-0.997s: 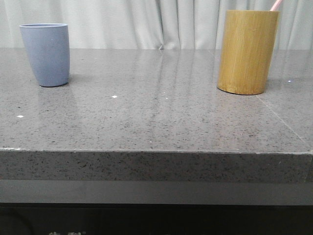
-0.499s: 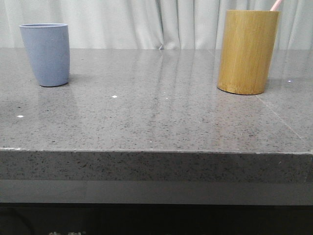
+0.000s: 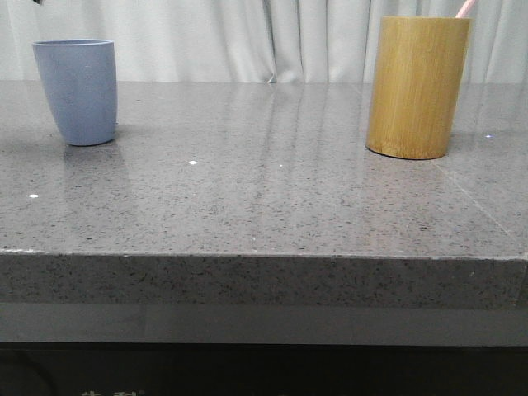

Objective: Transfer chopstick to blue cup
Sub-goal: 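Reach the left gripper down into the light blue cup and grip its rim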

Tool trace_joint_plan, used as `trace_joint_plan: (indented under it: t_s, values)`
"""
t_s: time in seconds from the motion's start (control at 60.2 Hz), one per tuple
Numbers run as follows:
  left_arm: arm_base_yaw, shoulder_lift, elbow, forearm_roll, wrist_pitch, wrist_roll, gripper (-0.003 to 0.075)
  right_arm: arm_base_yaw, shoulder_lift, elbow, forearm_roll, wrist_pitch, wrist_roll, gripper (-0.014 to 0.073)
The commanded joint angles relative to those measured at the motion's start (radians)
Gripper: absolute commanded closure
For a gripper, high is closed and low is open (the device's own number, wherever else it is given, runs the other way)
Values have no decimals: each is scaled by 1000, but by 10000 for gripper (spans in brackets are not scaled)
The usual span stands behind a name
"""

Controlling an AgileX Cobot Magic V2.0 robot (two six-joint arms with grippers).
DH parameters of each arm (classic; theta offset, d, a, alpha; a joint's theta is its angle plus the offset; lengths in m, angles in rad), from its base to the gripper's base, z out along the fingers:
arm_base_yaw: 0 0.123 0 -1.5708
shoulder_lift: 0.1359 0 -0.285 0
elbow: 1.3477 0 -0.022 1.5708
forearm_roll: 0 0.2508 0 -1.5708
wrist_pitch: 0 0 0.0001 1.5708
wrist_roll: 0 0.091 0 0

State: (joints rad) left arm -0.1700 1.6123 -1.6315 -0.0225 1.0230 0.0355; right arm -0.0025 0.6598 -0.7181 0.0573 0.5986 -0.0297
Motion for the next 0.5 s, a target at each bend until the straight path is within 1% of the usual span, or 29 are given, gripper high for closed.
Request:
trace_joint_plan:
  t_s: [0.0,0.233,0.299,0.382,0.482]
  values:
    - [-7,40,-118,-2,16,0,167,-5,4,-33,-6,-65,-10,77]
    - [-7,220,-298,13,117,0,167,-5,4,-33,-6,-65,-10,77]
    - [-7,255,-322,13,140,0,182,-5,4,-33,-6,-65,-10,77]
    - [-7,286,-343,13,155,0,220,-5,4,-33,-6,-65,-10,77]
    - [-7,295,-345,13,157,0,304,-5,4,-33,-6,-65,-10,77]
